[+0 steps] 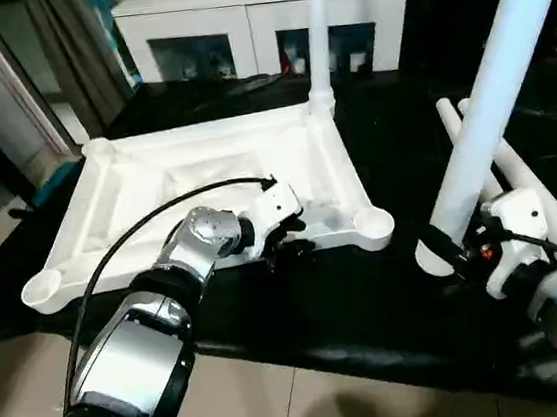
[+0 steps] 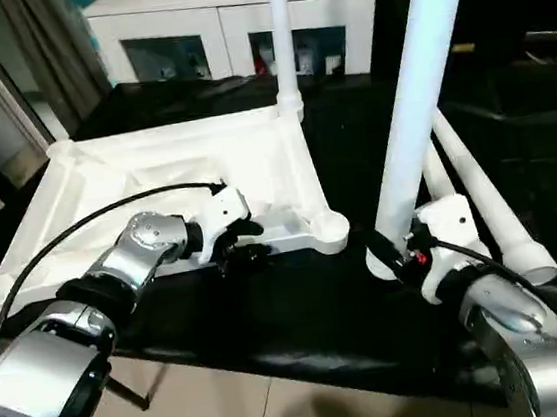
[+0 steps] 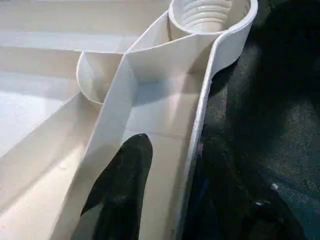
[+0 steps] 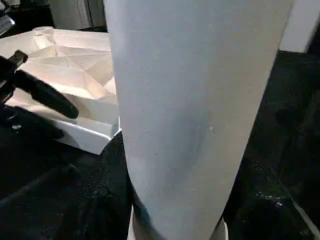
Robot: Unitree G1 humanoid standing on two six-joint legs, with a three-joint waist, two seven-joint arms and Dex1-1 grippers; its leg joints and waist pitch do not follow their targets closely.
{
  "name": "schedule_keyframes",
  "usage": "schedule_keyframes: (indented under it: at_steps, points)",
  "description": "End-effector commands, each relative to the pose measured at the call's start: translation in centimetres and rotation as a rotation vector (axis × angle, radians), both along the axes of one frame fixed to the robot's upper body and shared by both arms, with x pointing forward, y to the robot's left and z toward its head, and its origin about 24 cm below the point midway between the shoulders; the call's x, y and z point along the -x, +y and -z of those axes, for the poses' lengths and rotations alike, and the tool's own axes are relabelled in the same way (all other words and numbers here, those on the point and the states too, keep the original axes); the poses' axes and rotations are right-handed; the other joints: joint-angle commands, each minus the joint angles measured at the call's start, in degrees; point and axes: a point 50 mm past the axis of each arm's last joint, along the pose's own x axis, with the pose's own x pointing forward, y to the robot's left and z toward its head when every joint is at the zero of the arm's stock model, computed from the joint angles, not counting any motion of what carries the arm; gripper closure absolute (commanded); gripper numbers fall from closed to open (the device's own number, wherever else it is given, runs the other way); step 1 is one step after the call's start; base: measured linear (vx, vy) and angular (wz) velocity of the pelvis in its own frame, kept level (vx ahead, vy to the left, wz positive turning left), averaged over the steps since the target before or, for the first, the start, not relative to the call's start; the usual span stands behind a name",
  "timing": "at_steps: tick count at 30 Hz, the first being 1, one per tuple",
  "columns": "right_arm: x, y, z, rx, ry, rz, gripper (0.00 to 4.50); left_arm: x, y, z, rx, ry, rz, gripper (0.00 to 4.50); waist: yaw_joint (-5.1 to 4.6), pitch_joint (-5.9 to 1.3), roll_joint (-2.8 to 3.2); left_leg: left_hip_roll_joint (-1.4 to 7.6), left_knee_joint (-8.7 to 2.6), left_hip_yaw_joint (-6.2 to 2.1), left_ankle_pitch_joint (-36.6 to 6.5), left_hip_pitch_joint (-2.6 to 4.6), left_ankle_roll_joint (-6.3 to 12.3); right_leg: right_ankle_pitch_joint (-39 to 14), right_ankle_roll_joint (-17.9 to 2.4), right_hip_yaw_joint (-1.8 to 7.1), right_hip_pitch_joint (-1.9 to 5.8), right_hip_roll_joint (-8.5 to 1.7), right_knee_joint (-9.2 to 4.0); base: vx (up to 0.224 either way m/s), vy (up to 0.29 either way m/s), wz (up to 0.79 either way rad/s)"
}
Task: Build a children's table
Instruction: Insert table leg to table base
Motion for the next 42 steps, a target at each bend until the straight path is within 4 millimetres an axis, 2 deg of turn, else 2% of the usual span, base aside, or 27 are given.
schedule_keyframes:
  at_steps: [1,2,3,4,5,6,7,8,9,11,12,21,22,24,27,28,29,30,31,32,33,35,36,38,39,41,42]
  points:
    - [0.2,0.0,-0.6,0.003,-0.022,0.002,2.58,-0.3,0.1,-0.5,-0.003,-0.005,-0.001,2.78,-0.26,-3.69,-0.61,3.82,-3.23,-2.52,-10.3,1.08,5.39,-8.7,-9.6,2.88,2.32,-6.01,-6.02,0.000,0.000,0.00]
    - [0.3,0.1,-0.6,0.007,-0.022,0.005,2.58,-0.3,0.0,-0.5,-0.007,0.004,0.010,2.83,-0.34,-3.72,-0.76,3.83,-3.23,-2.59,-10.4,1.06,5.36,-8.5,-9.7,2.87,2.43,-6.02,-5.91,0.000,0.000,0.00]
    - [0.4,0.1,-0.5,0.012,-0.021,0.007,2.58,-0.3,0.0,-0.5,-0.014,0.010,0.023,3.05,-0.61,-3.61,0.08,3.97,-3.40,-2.63,-11.1,1.20,5.48,-8.4,-9.7,2.82,2.28,-5.95,-6.18,0.000,0.000,0.00]
    - [0.4,0.1,-0.5,0.012,-0.021,0.007,2.58,-0.3,0.0,-0.5,-0.014,0.010,0.023,3.15,-0.70,-3.72,-0.21,3.90,-3.34,-2.71,-10.9,1.06,5.58,-7.7,-9.7,2.84,2.51,-5.97,-6.01,0.000,0.000,0.00]
    - [0.5,0.1,-0.5,0.012,-0.021,0.011,2.58,-0.2,-0.1,-0.5,-0.013,0.020,0.029,3.18,-0.74,-3.85,0.78,3.86,-3.24,-2.83,-10.6,1.16,5.50,-7.0,-9.8,2.85,2.55,-6.04,-5.75,0.000,0.000,0.00]
    - [0.7,0.1,-0.5,0.011,-0.022,0.015,2.58,-0.1,-0.1,-0.4,-0.011,0.031,0.037,3.19,-0.96,-3.81,0.13,3.70,-3.21,-2.67,-10.5,1.00,6.04,-6.9,-9.7,2.78,2.59,-6.01,-5.93,0.000,0.000,0.00]
    - [0.7,0.1,-0.5,0.011,-0.022,0.015,2.58,-0.1,-0.1,-0.4,-0.011,0.031,0.037,3.32,-0.95,-3.89,1.01,3.54,-3.01,-2.69,-10.0,0.99,6.10,-6.9,-9.7,2.79,2.62,-6.09,-5.79,0.000,0.000,0.00]
    - [0.8,0.2,-0.5,0.010,-0.023,0.016,2.58,-0.1,-0.2,-0.4,-0.011,0.034,0.040,3.50,-1.17,-3.85,0.77,3.48,-3.02,-2.65,-9.6,0.85,6.55,-7.1,-9.5,2.73,2.65,-6.05,-5.98,0.000,0.000,0.00]
    - [0.9,0.2,-0.5,0.011,-0.022,0.019,2.58,-0.1,-0.2,-0.3,-0.018,0.040,0.048,3.61,-1.31,-3.92,1.81,3.32,-2.80,-2.66,-8.9,0.83,6.81,-7.1,-9.4,2.64,2.57,-6.02,-5.87,0.000,0.000,0.00]
    - [1.1,0.3,-0.4,0.010,-0.022,0.023,2.58,0.1,-0.1,-0.1,-0.036,0.051,0.062,3.80,-1.87,-4.10,1.57,3.39,-2.80,-2.76,-8.4,0.73,7.43,-6.2,-9.1,2.50,2.71,-5.84,-5.86,0.000,0.000,0.00]
    - [1.3,0.4,-0.3,0.009,-0.021,0.026,2.58,0.1,0.0,0.1,-0.052,0.054,0.068,3.94,-2.17,-4.10,2.35,3.40,-2.71,-2.84,-7.7,0.63,8.14,-5.1,-9.1,2.37,2.60,-5.87,-5.75,0.000,0.000,0.00]
    - [1.7,0.4,-0.3,0.005,-0.022,0.031,2.58,0.2,0.6,-0.1,-0.020,0.090,0.078,4.47,-4.15,-4.30,2.99,3.56,-2.87,-3.13,-7.7,0.32,10.32,-2.7,-9.1,1.98,2.75,-6.09,-5.50,0.000,0.000,0.00]
    - [1.7,0.5,-0.2,0.003,-0.021,0.027,2.58,0.3,0.8,0.0,-0.018,0.098,0.085,4.47,-4.34,-4.34,2.00,3.56,-2.92,-3.08,-7.8,0.26,10.49,-2.7,-9.2,2.01,2.81,-6.10,-5.62,0.000,0.000,0.00]
    - [1.5,0.8,-0.2,-0.001,-0.020,0.007,2.58,0.7,1.3,0.4,0.003,0.130,0.103,4.47,-4.34,-4.21,2.53,3.34,-2.79,-2.91,-7.3,0.21,10.64,-3.7,-9.4,1.96,2.72,-6.20,-5.60,0.000,0.000,0.00]
    - [1.2,1.4,-0.3,-0.038,-0.017,-0.030,2.58,1.5,2.4,1.0,0.028,0.167,0.153,4.47,-4.29,-4.40,1.75,3.50,-2.76,-2.98,-6.4,0.18,11.27,-3.9,-9.5,2.06,2.75,-6.30,-5.31,0.000,0.000,0.00]
    - [1.0,1.6,-0.3,-0.048,-0.015,-0.048,2.58,1.8,2.7,1.2,0.036,0.183,0.177,4.47,-4.19,-4.51,1.00,3.43,-2.71,-2.98,-4.9,-0.16,11.99,-2.7,-9.8,2.05,2.95,-6.37,-4.89,0.000,0.000,0.00]
    - [0.9,1.9,-0.4,-0.067,-0.009,-0.074,2.58,2.3,3.2,1.5,0.042,0.191,0.202,4.47,-4.43,-4.19,-0.90,3.53,-2.92,-2.71,-4.9,-0.31,12.88,-2.4,-9.7,1.98,2.62,-6.15,-5.30,0.000,0.000,0.00]
    - [0.9,2.1,-0.5,-0.079,-0.005,-0.090,2.58,2.6,3.4,1.6,0.044,0.195,0.216,4.47,-4.02,-4.58,0.11,3.62,-2.70,-2.96,-4.1,-0.15,12.75,-1.6,-10.0,2.12,2.88,-6.51,-4.55,0.000,0.000,0.00]
    - [0.7,2.5,-0.8,-0.108,-0.008,-0.121,2.58,3.0,3.8,1.9,0.040,0.189,0.235,4.47,-4.01,-4.17,-1.45,3.84,-2.98,-2.66,-4.8,-0.12,13.10,-2.9,-10.1,2.09,2.44,-6.43,-5.01,0.000,0.000,0.00]
    - [0.6,2.7,-1.0,-0.127,-0.010,-0.141,2.58,3.3,4.0,2.0,0.038,0.185,0.248,4.47,-3.70,-4.08,-0.13,3.87,-2.91,-2.60,-5.5,0.25,12.26,-5.3,-10.0,2.23,1.97,-6.48,-5.13,0.000,0.000,0.00]
    - [0.4,3.1,-1.4,-0.157,-0.016,-0.185,2.58,3.7,4.2,2.0,0.046,0.170,0.253,4.47,-3.49,-3.98,-1.83,4.11,-3.13,-2.50,-6.8,0.40,11.71,-6.7,-10.0,2.26,1.90,-6.48,-5.41,0.000,0.000,0.00]
    - [0.0,3.8,-2.2,-0.207,-0.025,-0.260,2.58,4.3,4.4,2.0,0.064,0.139,0.240,4.47,-2.97,-4.19,-1.84,4.85,-3.55,-2.94,-6.9,0.52,10.42,-6.6,-10.4,2.42,2.01,-6.65,-4.57,0.000,0.000,0.00]
    - [-0.2,4.0,-2.5,-0.217,-0.029,-0.291,2.58,4.6,4.5,2.0,0.071,0.130,0.239,4.47,-2.91,-3.83,-2.21,5.11,-3.98,-2.85,-8.6,0.72,9.70,-7.5,-10.4,2.66,1.40,-6.43,-4.83,0.000,0.000,0.00]
    - [-0.5,4.2,-2.6,-0.219,-0.026,-0.319,2.58,4.7,4.5,1.9,0.075,0.123,0.233,4.47,-2.43,-3.87,-1.79,5.29,-4.34,-2.80,-11.4,1.45,6.70,-8.6,-10.8,2.92,1.11,-6.42,-4.81,0.000,0.000,0.00]
    - [-1.0,4.6,-2.5,-0.210,-0.012,-0.362,2.59,5.0,4.5,1.9,0.073,0.118,0.230,4.49,-2.23,-3.79,-3.44,5.27,-4.52,-2.68,-11.5,1.26,5.78,-7.5,-11.2,3.11,1.36,-6.64,-4.58,0.000,0.000,0.00]
    - [-1.7,4.9,-2.3,-0.214,0.003,-0.391,2.59,5.2,4.6,1.7,0.074,0.111,0.219,4.49,-1.86,-3.67,-3.07,5.13,-4.65,-2.38,-12.9,1.52,3.88,-8.1,-11.5,3.32,1.06,-6.81,-4.82,0.000,0.000,0.00]
    - [-1.9,5.0,-2.1,-0.216,0.009,-0.396,2.59,5.3,4.6,1.6,0.075,0.112,0.215,4.50,-1.85,-3.55,-4.06,5.03,-4.74,-2.29,-13.1,1.42,3.18,-7.9,-11.7,3.39,1.22,-6.81,-4.73,0.000,0.000,0.00]
